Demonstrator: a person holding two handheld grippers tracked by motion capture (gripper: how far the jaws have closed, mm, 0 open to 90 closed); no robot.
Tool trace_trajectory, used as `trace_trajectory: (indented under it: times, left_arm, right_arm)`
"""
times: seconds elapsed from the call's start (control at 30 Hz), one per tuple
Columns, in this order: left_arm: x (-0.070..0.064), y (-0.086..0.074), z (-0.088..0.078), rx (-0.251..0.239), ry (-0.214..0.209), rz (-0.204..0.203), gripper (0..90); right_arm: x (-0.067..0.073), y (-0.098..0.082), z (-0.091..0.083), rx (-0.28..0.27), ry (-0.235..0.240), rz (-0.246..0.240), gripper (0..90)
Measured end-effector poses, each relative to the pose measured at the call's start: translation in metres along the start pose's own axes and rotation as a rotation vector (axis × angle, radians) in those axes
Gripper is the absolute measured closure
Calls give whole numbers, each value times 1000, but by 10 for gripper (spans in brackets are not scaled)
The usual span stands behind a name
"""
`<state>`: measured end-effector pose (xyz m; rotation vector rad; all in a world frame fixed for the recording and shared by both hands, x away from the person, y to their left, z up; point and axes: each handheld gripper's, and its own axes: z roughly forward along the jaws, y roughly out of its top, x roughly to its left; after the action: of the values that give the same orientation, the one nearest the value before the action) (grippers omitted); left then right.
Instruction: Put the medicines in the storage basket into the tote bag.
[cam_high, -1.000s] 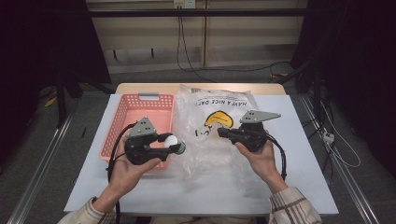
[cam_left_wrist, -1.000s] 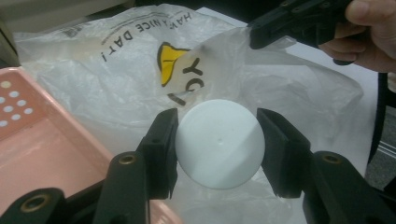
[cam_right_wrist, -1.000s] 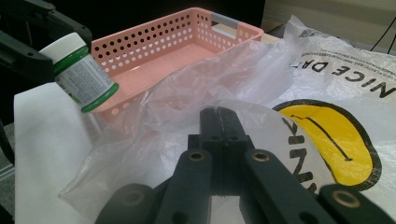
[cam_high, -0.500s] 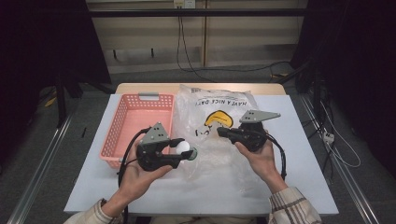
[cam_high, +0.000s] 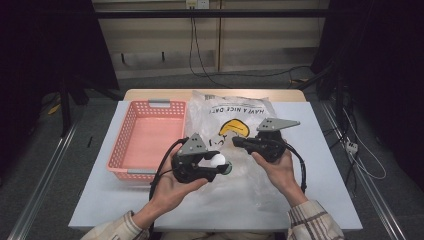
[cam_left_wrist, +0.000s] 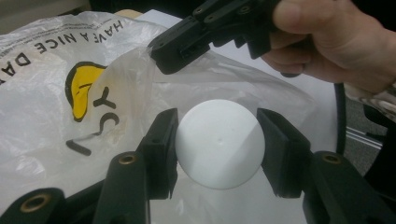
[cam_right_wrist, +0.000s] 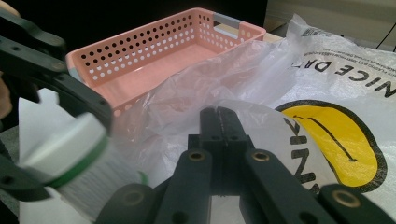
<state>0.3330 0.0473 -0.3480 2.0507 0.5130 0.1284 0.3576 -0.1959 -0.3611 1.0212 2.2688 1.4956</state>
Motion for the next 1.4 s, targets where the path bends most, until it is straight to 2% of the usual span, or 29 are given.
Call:
trace_trajectory:
  times: [0.1, 0.2, 0.37, 0.47, 0.7, 0.87, 0.97, 1.07, 1.13, 1.23, 1.33, 1.4]
  left_arm:
    - [3, 2, 12, 21, -13, -16, 510]
    - [2, 3, 24, 27, -24, -14, 510]
    - [2, 3, 39, 38, -14, -23, 510]
    - [7, 0, 50, 53, -9, -54, 510]
    - [16, -8, 73, 94, 23, -76, 510]
    - [22, -12, 85, 99, 57, -97, 510]
    - [24, -14, 90, 114, 79, -106, 509]
    - [24, -16, 96, 117, 98, -97, 509]
    - [25, -17, 99, 125, 99, -106, 509]
    - [28, -20, 105, 144, 123, -112, 509]
    - [30, -24, 109, 146, 124, -136, 509]
    - [30, -25, 113, 154, 127, -138, 508]
  right_arm:
    - [-1, 0, -1, -3, -4, 0, 900]
    - [-1, 1, -3, -7, -6, 0, 900]
    - [0, 1, -4, -7, -6, -5, 900]
    - [0, 1, -4, -5, -7, -3, 900]
    - [0, 0, -4, -1, -3, -4, 900]
    - [1, -3, -2, 12, -1, -4, 900]
    - [1, -5, -2, 18, -2, -1, 900]
    - [0, -9, -3, 23, -1, 9, 900]
    - [0, -11, -3, 28, 0, 13, 900]
    - [2, -12, -2, 33, 4, 11, 900]
    - [2, -15, -2, 41, 5, 13, 900]
    - [1, -18, -2, 46, 3, 22, 900]
